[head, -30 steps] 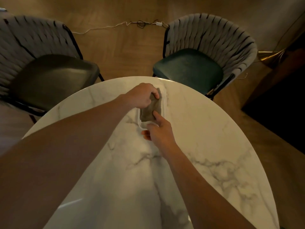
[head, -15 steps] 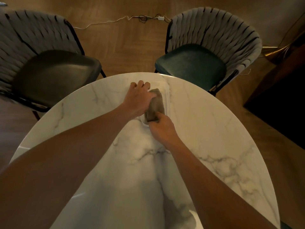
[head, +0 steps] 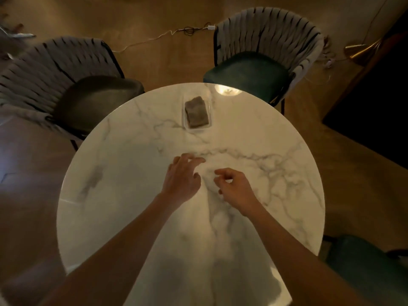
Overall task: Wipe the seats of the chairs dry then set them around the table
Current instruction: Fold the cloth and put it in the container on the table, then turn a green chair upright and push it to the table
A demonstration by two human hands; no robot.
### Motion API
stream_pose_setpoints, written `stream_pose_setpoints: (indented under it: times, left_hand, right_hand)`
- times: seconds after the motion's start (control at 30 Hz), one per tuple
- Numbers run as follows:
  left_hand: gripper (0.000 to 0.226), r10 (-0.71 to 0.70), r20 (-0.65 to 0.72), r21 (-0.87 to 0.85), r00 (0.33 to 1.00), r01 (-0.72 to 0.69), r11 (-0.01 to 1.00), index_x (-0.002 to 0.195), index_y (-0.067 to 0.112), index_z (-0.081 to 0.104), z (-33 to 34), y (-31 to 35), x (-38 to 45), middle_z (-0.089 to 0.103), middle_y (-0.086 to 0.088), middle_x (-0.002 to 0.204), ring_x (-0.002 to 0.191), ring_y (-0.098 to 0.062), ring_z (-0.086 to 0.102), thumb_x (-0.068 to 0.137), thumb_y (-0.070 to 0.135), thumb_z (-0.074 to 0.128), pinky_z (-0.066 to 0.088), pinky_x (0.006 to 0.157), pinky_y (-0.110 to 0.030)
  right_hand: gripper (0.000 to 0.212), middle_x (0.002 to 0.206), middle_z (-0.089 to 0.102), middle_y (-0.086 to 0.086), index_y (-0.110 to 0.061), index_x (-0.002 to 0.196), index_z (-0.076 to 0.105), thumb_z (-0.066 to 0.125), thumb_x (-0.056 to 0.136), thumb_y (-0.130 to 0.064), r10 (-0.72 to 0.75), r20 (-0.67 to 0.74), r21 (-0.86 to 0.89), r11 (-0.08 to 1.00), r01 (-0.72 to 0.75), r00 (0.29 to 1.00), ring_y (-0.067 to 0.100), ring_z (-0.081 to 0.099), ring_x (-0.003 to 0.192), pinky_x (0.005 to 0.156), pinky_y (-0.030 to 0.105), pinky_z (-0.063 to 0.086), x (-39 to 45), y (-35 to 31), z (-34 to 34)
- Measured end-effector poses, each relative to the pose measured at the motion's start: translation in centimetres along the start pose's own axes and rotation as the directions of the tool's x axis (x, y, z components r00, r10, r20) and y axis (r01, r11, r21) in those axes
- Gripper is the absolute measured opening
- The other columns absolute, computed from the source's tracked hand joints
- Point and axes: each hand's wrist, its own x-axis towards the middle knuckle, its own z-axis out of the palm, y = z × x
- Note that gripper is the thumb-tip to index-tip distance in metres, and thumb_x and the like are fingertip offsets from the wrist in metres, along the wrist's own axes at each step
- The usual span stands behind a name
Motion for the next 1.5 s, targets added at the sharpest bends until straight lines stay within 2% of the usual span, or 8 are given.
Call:
stream_pose_setpoints:
  times: [0.23, 0.57, 0.7, 0.77, 0.87, 1.0, 1.33, 1.5]
  left_hand:
    - [0.053, -0.054, 0.007, -0.147, 0.999, 0.054, 0.988, 0.127, 0.016, 0.062, 3.0, 7.4, -14.5, 0.060, -0.009, 0.122, 0.115, -0.025, 0.051, 0.076, 0.023, 0.048, 0.033, 0.103, -0.028]
    - [0.047, 0.026, 0.126, -0.235, 0.992, 0.005, 0.972, 0.131, 0.027, 0.056, 6.9, 14.1, -26.7, 0.053, 0.000, 0.130, 0.124, -0.017, 0.046, 0.088, 0.011, 0.062, 0.028, 0.103, -0.018]
    - [0.044, 0.128, 0.187, -0.263, 0.974, -0.076, 0.962, 0.129, 0.027, 0.058, 7.8, 15.8, -29.1, 0.055, -0.001, 0.129, 0.123, -0.018, 0.048, 0.087, 0.011, 0.063, 0.035, 0.108, -0.028]
    - [0.042, 0.169, 0.232, -0.284, 0.958, -0.099, 0.954, 0.130, 0.025, 0.058, 8.2, 16.7, -30.5, 0.054, 0.000, 0.129, 0.122, -0.016, 0.048, 0.090, 0.012, 0.063, 0.035, 0.102, -0.021]
    - [0.041, 0.259, 0.307, -0.290, 0.916, -0.170, 0.942, 0.131, 0.025, 0.057, 8.9, 17.8, -32.6, 0.054, 0.002, 0.127, 0.120, -0.014, 0.050, 0.091, 0.015, 0.062, 0.035, 0.098, -0.019]
    - [0.043, 0.350, 0.420, -0.291, 0.837, -0.240, 0.926, 0.133, 0.031, 0.054, 9.7, 19.4, -35.5, 0.052, 0.002, 0.131, 0.124, -0.015, 0.048, 0.092, 0.020, 0.062, 0.041, 0.106, -0.032]
    - [0.039, 0.515, 0.591, -0.296, 0.620, -0.427, 0.854, 0.128, 0.028, 0.058, 14.3, 25.9, -43.5, 0.053, 0.001, 0.130, 0.122, -0.015, 0.049, 0.091, 0.020, 0.063, 0.039, 0.097, -0.024]
    - [0.036, 0.537, 0.655, -0.283, 0.532, -0.485, 0.827, 0.124, 0.026, 0.061, 17.3, 30.7, -46.9, 0.056, 0.002, 0.125, 0.118, -0.014, 0.052, 0.089, 0.019, 0.064, 0.041, 0.099, -0.027]
  right_hand:
    - [0.021, 0.101, 0.060, -0.007, -0.021, 0.106, 0.070, 0.058, 0.089, -0.019, -0.004, 0.011, -0.053, 0.999, 0.005, 1.000, 0.019, 0.065, 0.092, 0.087, 0.035, 0.054, -11.1, 7.8, -6.0]
    - [0.021, 0.098, 0.067, 0.001, -0.020, 0.109, 0.067, 0.058, 0.090, -0.018, 0.165, -0.106, 0.025, 0.986, -0.163, 0.981, 0.010, 0.061, 0.078, 0.063, 0.019, 0.046, -24.4, 17.5, -12.7]
    - [0.018, 0.100, 0.065, -0.002, -0.019, 0.108, 0.066, 0.059, 0.092, -0.019, 0.211, -0.201, 0.105, 0.975, -0.193, 0.957, 0.012, 0.061, 0.088, 0.076, 0.025, 0.051, -29.1, 20.2, -13.4]
    - [0.016, 0.100, 0.065, -0.003, -0.020, 0.107, 0.065, 0.059, 0.093, -0.019, 0.256, -0.242, 0.162, 0.962, -0.221, 0.936, 0.015, 0.062, 0.090, 0.083, 0.032, 0.053, -31.6, 21.6, -13.5]
    - [0.010, 0.096, 0.064, -0.004, -0.020, 0.101, 0.065, 0.059, 0.093, -0.019, 0.338, -0.336, 0.235, 0.934, -0.270, 0.879, 0.014, 0.061, 0.089, 0.081, 0.029, 0.050, -35.7, 23.9, -13.2]
    - [0.014, 0.082, 0.061, -0.006, -0.014, 0.103, 0.066, 0.059, 0.091, -0.015, 0.444, -0.398, 0.307, 0.889, -0.340, 0.803, 0.011, 0.056, 0.074, 0.070, 0.027, 0.045, -41.7, 26.9, -12.1]
    - [0.021, 0.105, 0.061, -0.002, -0.022, 0.113, 0.062, 0.055, 0.093, -0.022, 0.635, -0.474, 0.530, 0.759, -0.378, 0.610, 0.015, 0.059, 0.096, 0.087, 0.035, 0.052, -57.5, 33.9, -12.0]
    - [0.028, 0.104, 0.060, -0.002, -0.018, 0.123, 0.058, 0.052, 0.096, -0.021, 0.660, -0.492, 0.599, 0.730, -0.330, 0.567, 0.018, 0.062, 0.088, 0.075, 0.029, 0.053, -63.3, 37.3, -13.7]
